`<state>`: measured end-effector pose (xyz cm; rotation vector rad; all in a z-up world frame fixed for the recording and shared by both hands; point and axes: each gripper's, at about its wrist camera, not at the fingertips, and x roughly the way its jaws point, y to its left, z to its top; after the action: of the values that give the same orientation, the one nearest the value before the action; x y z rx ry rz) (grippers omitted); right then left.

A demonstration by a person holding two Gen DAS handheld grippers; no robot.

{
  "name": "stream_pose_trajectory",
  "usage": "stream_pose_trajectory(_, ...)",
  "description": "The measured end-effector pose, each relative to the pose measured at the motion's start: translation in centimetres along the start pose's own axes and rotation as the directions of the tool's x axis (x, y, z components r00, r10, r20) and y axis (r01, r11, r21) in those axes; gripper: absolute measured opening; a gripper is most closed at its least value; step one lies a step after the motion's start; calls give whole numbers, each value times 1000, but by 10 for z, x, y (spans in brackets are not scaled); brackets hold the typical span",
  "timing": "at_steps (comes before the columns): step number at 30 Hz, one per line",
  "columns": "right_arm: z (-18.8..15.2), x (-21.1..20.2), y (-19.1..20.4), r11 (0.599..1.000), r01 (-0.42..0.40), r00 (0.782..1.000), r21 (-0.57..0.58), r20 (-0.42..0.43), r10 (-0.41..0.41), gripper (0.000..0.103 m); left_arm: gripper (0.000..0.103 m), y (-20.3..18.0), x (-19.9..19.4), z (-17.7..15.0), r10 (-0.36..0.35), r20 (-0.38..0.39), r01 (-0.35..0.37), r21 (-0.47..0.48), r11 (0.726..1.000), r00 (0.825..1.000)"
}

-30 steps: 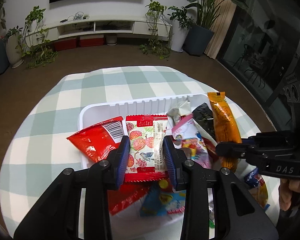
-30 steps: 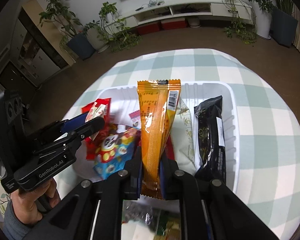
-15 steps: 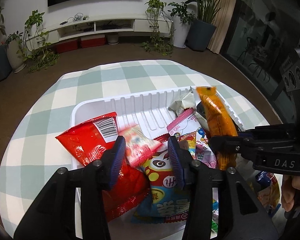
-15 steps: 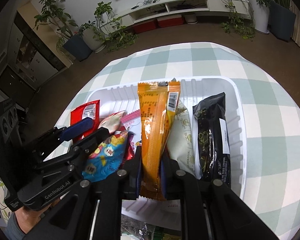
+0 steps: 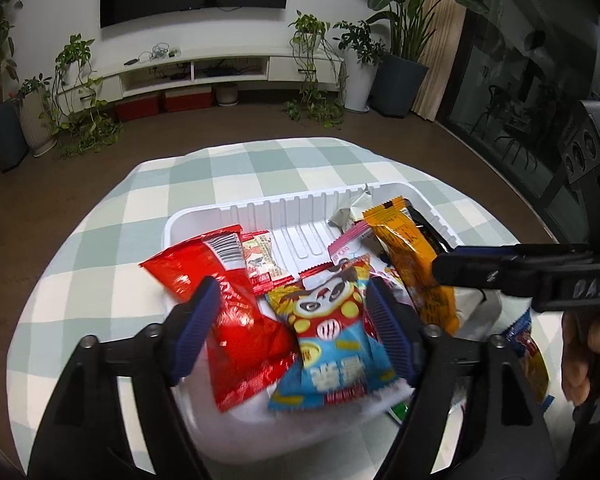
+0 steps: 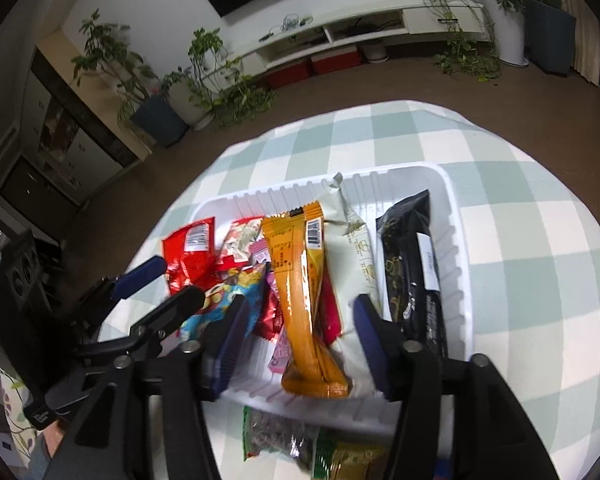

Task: Organize snacks
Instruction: 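Lower both packets into the white tray and open both grippers, then grasp the clear packet with orange print with the left gripper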

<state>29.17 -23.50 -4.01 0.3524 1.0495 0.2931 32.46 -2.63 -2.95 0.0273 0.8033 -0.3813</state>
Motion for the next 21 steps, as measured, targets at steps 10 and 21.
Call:
stream_pose_trajectory(10,-45,-78,-18,997,-61,989,51,138,54,78,103,-24,-55,-29,-15,67,11,48,999,998)
stream_pose_trajectory(21,-118,-119,-74,972,50,967,228,233,-104,79,103,-137,-73,-90,-115,-40,121,208,971,993)
